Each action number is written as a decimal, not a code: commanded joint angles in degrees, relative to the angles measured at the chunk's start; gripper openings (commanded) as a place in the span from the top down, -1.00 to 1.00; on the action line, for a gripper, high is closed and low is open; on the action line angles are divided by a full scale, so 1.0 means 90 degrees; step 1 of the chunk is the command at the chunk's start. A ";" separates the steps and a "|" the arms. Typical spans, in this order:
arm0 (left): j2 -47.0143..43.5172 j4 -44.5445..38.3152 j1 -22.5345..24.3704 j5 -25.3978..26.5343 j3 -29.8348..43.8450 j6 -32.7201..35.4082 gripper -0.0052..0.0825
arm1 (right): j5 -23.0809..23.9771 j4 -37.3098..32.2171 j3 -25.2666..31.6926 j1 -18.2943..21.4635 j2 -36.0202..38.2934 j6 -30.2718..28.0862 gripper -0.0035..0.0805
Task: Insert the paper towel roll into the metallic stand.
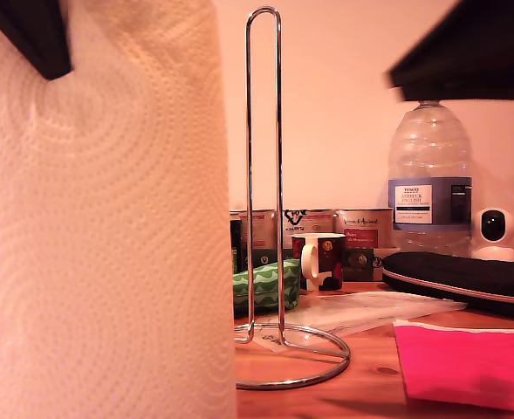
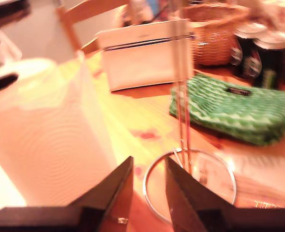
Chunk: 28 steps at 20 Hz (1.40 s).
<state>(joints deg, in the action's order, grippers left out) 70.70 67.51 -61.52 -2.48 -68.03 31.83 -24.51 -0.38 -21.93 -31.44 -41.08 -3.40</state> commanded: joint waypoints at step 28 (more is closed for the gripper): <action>0.0097 -0.0158 -0.0010 0.0163 0.0010 -0.0211 0.93 | 0.0117 -0.6887 -0.0194 -0.0420 -0.7014 -0.0182 0.07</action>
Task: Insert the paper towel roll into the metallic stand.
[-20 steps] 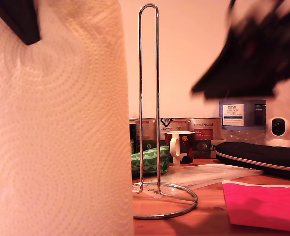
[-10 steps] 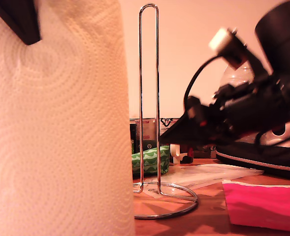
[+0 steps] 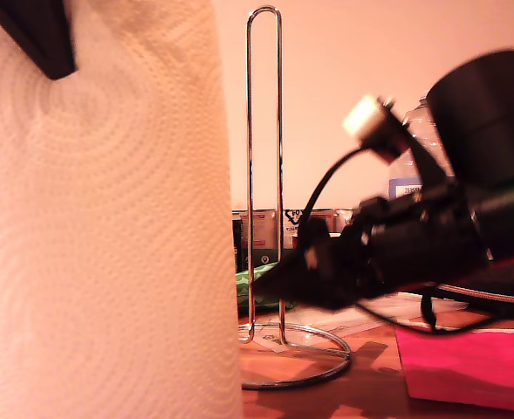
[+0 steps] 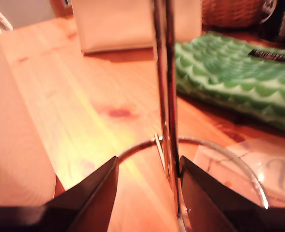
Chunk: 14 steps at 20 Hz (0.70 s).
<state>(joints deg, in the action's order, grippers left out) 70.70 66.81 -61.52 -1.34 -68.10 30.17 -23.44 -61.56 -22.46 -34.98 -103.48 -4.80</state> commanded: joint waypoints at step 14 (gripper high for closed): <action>0.0097 -0.0056 -0.0010 0.0039 0.0017 -0.0187 0.93 | 0.0044 0.0024 -0.0685 -0.0010 -0.0736 -0.0194 0.56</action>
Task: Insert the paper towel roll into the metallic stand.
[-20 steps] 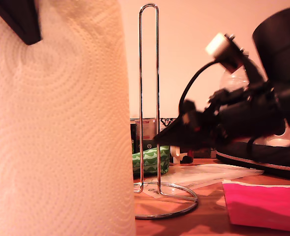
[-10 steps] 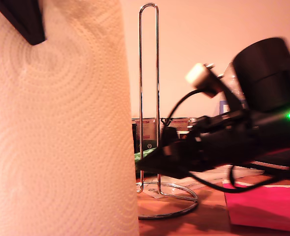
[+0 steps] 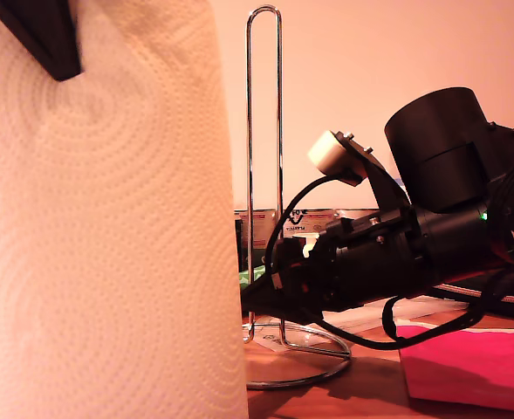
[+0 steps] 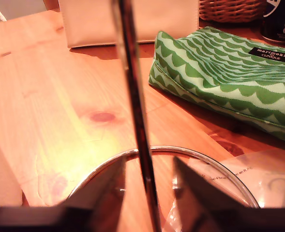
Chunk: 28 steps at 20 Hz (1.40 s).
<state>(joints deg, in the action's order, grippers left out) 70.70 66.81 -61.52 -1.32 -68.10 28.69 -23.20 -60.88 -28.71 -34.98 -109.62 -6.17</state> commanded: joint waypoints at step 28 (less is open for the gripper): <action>-0.0075 0.1209 0.0758 0.1093 -0.2482 0.0046 0.93 | 0.0673 0.1632 0.0010 -0.0253 0.1161 -0.0869 0.95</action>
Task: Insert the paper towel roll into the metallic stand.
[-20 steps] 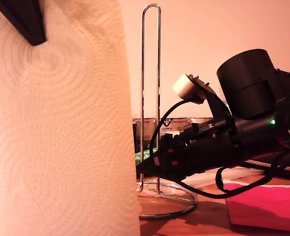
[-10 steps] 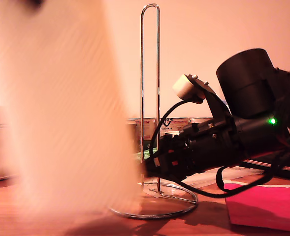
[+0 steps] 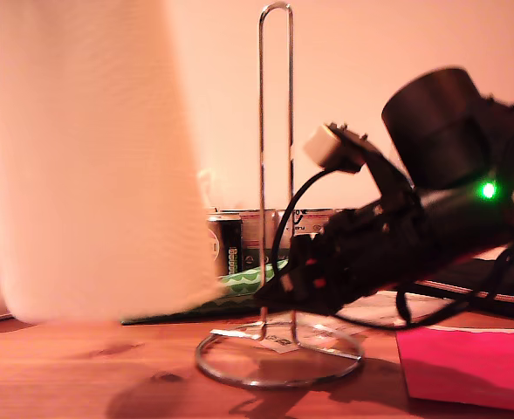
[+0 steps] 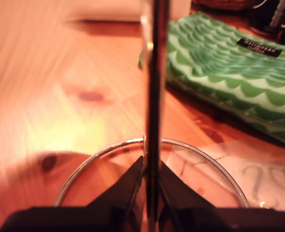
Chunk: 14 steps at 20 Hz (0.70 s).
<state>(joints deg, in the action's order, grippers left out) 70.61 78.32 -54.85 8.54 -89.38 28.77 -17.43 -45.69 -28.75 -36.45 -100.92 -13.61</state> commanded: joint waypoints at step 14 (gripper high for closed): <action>-0.0347 -0.0058 0.0041 0.0396 -0.1049 0.0316 0.93 | 0.1634 0.2618 -0.0311 -0.0282 0.1678 -0.0580 0.95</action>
<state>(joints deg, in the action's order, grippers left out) 68.53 78.50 -54.59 11.94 -97.56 31.33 -3.42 -22.55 -29.36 -38.74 -86.98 -18.37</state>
